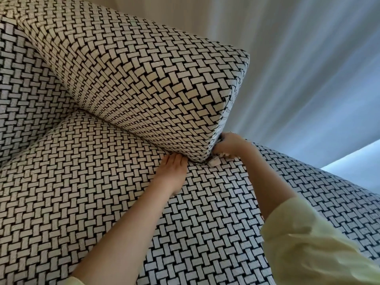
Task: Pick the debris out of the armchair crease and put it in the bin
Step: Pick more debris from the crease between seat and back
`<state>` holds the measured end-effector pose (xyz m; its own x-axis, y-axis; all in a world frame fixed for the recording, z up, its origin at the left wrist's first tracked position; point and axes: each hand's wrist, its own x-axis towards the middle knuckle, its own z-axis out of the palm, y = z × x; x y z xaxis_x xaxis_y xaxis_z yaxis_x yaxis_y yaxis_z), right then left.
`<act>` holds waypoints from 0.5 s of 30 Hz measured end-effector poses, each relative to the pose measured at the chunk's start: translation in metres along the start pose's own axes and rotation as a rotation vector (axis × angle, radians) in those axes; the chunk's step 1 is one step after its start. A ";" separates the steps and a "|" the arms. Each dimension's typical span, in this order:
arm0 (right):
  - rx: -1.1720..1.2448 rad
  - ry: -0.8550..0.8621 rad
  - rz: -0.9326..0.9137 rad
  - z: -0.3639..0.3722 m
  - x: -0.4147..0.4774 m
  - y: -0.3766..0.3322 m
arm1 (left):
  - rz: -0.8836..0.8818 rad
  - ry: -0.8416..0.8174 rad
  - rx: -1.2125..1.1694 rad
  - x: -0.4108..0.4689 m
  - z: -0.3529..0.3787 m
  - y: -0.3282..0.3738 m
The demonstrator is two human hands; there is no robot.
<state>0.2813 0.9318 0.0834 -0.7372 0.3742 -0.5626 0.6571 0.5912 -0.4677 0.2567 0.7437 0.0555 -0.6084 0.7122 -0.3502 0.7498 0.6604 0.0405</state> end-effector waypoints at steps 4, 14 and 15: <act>-0.173 -0.164 0.057 -0.010 0.000 -0.013 | -0.006 -0.025 -0.022 0.002 0.001 -0.002; -0.006 -0.249 0.131 0.002 0.008 -0.011 | -0.273 -0.182 -0.524 0.009 -0.016 0.017; 0.038 -0.232 0.111 0.006 0.007 -0.007 | -0.274 -0.188 -0.536 0.009 -0.017 0.018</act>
<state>0.2723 0.9259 0.0790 -0.6072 0.2589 -0.7512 0.7407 0.5265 -0.4173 0.2601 0.7658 0.0693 -0.6677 0.4783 -0.5705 0.3091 0.8753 0.3720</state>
